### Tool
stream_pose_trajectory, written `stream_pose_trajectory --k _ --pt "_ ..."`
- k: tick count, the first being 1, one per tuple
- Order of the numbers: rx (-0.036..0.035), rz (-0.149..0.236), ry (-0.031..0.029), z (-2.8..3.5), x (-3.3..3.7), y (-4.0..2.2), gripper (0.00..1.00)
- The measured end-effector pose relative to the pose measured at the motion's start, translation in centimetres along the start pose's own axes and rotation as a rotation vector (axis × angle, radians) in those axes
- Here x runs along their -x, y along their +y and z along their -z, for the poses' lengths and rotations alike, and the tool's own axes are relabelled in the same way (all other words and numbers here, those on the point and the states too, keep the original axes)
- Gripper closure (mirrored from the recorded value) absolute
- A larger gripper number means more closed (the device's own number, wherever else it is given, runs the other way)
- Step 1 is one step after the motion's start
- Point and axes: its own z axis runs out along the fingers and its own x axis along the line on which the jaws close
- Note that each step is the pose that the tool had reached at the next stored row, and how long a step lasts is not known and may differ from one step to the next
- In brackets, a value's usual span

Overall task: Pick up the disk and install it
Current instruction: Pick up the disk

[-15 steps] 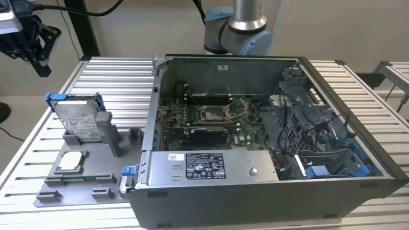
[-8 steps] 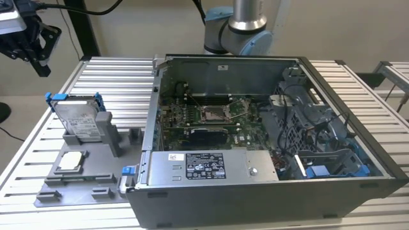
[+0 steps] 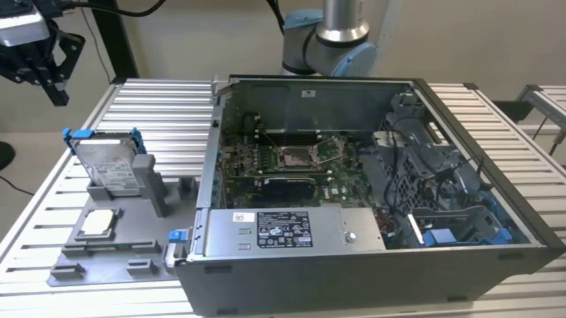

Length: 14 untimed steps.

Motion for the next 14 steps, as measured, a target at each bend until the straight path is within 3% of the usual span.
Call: stream_pose_trajectory --k 7,14 --pt "0.0029 0.127 0.0048 0.0 0.0 0.0 1.0" --pt "0.0047 0.254 0.0052 0.0 0.01 0.0 1.0"
